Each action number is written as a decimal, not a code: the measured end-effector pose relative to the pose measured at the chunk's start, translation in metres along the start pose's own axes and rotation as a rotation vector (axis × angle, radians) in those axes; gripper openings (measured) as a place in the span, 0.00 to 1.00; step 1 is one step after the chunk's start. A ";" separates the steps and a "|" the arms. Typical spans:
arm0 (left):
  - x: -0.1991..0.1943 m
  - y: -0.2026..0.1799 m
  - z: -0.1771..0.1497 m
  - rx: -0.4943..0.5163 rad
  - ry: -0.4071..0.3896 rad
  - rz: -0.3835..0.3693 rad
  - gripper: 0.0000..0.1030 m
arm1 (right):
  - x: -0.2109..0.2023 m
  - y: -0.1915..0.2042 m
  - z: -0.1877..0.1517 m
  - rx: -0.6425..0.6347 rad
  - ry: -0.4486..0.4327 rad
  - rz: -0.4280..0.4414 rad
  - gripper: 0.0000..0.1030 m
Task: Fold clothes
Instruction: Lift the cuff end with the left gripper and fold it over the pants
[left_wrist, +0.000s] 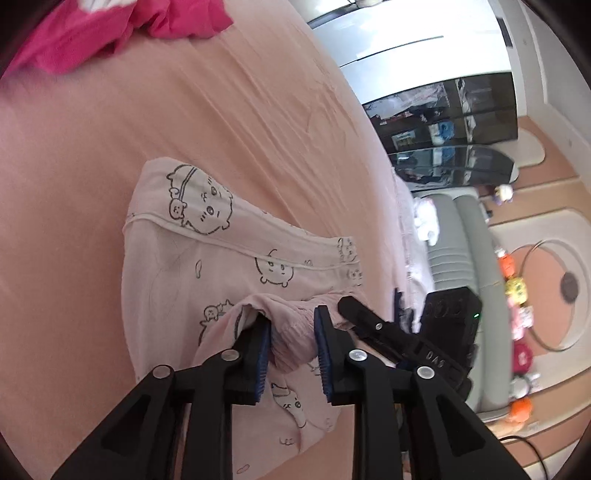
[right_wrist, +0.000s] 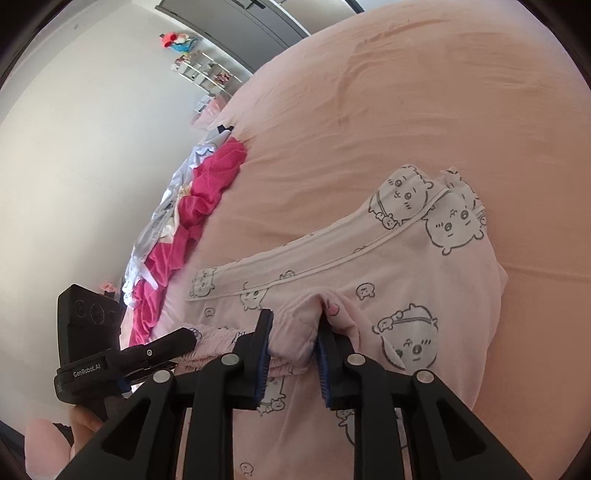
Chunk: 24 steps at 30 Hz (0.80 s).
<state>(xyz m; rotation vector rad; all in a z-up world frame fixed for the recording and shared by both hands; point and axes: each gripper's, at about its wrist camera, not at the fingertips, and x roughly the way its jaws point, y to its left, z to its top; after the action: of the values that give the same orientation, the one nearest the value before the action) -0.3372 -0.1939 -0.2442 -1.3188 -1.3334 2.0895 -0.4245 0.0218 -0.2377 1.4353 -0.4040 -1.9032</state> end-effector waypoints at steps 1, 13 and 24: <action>-0.003 0.006 0.005 -0.034 0.003 -0.028 0.40 | 0.002 -0.001 0.002 0.004 0.013 0.000 0.36; -0.028 -0.083 -0.040 0.725 -0.078 0.318 0.22 | -0.035 0.072 -0.028 -0.687 -0.066 -0.436 0.71; 0.029 -0.061 -0.023 0.842 -0.004 0.498 0.15 | 0.029 0.057 -0.008 -0.756 0.004 -0.468 0.48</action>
<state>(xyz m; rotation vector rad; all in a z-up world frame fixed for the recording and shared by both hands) -0.3449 -0.1312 -0.2117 -1.2937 -0.0178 2.5118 -0.4007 -0.0371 -0.2251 1.0548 0.6573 -2.0677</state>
